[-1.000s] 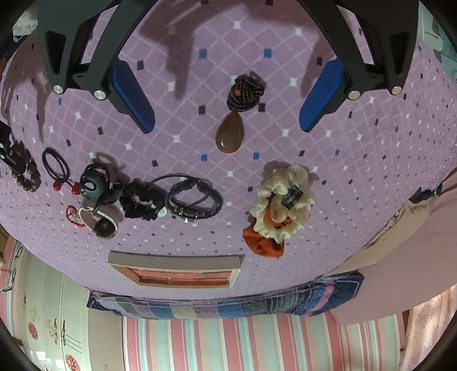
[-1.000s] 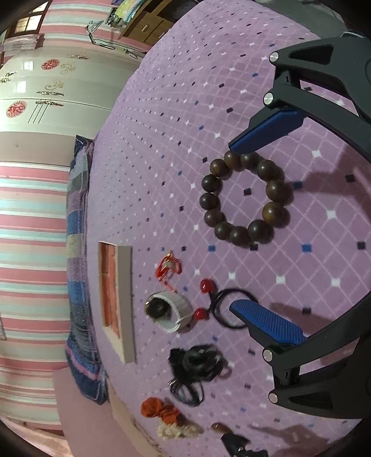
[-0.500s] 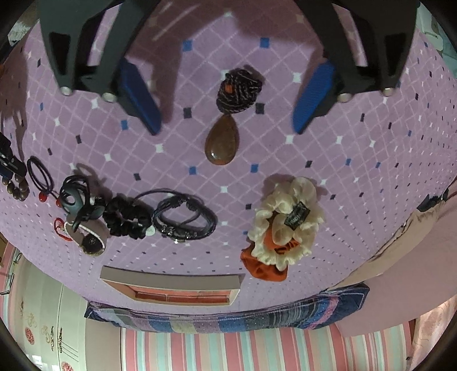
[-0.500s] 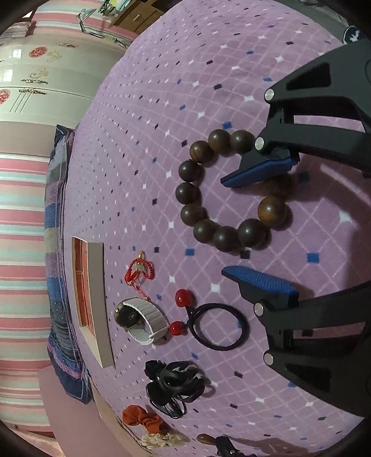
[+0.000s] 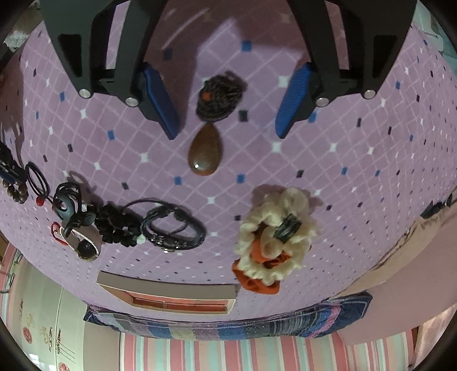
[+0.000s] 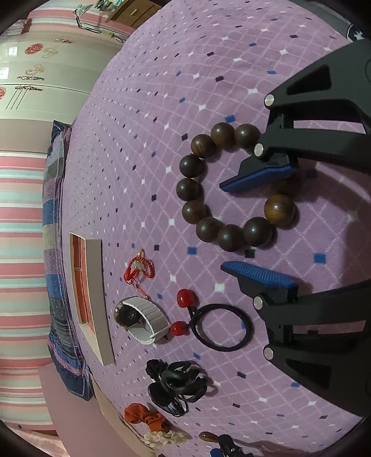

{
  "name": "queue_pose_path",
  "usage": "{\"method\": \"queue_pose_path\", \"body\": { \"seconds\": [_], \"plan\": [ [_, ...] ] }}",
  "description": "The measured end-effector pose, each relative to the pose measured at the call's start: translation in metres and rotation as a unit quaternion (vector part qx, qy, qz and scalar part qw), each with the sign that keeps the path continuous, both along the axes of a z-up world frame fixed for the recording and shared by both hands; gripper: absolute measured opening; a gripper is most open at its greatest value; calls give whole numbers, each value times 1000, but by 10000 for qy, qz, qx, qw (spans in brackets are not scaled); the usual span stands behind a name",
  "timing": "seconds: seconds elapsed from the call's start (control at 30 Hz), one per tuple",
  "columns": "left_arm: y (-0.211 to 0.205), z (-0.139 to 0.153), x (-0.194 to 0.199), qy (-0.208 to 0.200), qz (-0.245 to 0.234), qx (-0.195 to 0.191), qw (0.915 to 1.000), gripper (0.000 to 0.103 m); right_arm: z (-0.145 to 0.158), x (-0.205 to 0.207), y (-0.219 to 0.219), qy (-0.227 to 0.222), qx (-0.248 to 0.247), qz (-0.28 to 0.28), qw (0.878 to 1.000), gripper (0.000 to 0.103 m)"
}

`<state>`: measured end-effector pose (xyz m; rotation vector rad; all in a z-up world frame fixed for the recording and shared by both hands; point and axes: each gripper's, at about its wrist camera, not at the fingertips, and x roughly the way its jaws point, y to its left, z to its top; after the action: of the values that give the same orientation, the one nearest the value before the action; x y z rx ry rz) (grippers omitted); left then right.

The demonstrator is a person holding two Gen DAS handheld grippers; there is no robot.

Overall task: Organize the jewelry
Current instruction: 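Close right gripper on dark bead bracelet while left gripper grips black knotted pendant, then carry the bead bracelet with right gripper while left gripper carries pendant to tray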

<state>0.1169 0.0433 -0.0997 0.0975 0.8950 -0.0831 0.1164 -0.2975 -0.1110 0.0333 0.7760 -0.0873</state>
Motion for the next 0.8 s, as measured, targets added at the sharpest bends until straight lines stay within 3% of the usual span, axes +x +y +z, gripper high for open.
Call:
{"method": "queue_pose_path", "body": {
  "seconds": [0.13, 0.2, 0.37, 0.5, 0.8],
  "plan": [
    [0, -1, -4, -4, -29, 0, 10000, 62, -1, -1, 2, -19, -27, 30, 10000, 46],
    [-3, -1, -5, -6, -63, -6, 10000, 53, -2, -1, 3, -17, -12, 66, 10000, 43],
    [-2, -1, -11, -3, -62, -41, 10000, 43, -3, -2, 6, -35, 19, 135, 9999, 35],
    [-4, -1, -12, -32, -67, -7, 10000, 27, -2, -1, 8, -32, 85, 242, 9997, 25],
    [-6, 2, -12, -105, -90, -40, 9999, 25, 1, -2, 3, -82, 239, 354, 9991, 20]
  ]
}}
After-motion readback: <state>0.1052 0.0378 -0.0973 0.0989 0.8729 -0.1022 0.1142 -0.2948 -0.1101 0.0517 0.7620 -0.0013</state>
